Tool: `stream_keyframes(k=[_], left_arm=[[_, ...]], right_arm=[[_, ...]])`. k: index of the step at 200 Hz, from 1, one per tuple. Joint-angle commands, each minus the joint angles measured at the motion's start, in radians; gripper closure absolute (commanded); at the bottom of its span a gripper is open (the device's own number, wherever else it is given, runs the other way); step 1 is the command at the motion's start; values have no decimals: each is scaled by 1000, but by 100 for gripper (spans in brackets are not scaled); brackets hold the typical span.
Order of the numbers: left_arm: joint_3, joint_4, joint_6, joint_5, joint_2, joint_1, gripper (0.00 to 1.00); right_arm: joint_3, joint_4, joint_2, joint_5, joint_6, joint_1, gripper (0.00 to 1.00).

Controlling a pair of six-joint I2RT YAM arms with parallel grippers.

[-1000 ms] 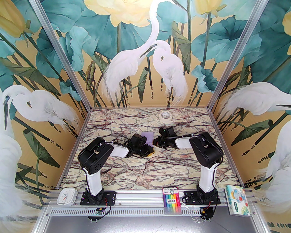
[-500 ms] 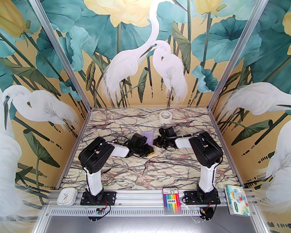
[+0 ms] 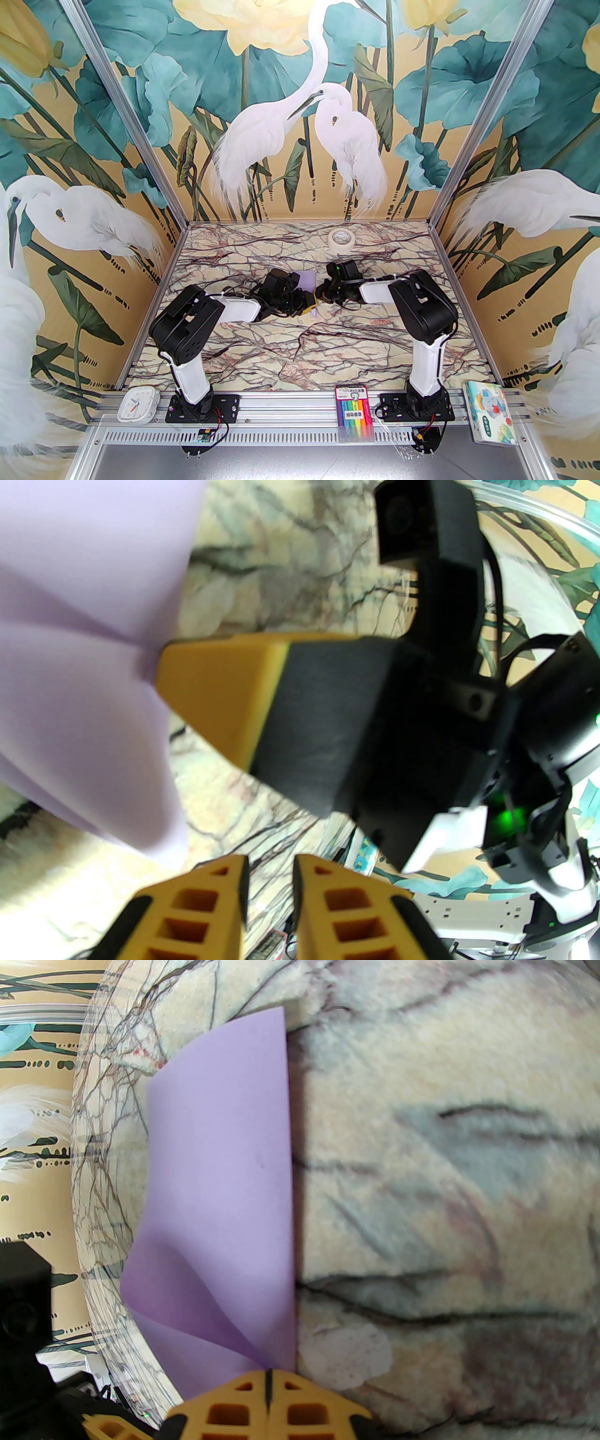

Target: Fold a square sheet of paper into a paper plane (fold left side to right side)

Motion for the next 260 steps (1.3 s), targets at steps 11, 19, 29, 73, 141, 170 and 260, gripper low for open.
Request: stream_keyframes(k=[11, 19, 29, 73, 141, 170, 260], left_arm=[[16, -17, -13, -20, 20, 5, 78], [20, -22, -12, -19, 30, 6, 79], [20, -30, -13, -25, 39, 5, 79], [18, -64, -6, -44, 62, 6, 79], [24, -92, -2, -55, 81, 6, 79], [24, -87, -2, -51, 80, 6, 79], [42, -149, 46, -62, 7, 23, 79]], right_arm=[[15, -38, 15, 32, -32, -6, 100], [15, -39, 14, 32, -34, -6, 100], [15, -40, 10, 32, -35, -5, 100], [30, -56, -14, 42, -49, -5, 100], [39, -55, -21, 43, -60, 0, 100], [52, -62, -16, 43, -67, 0, 100], [77, -90, 4, 48, -90, 3, 100]])
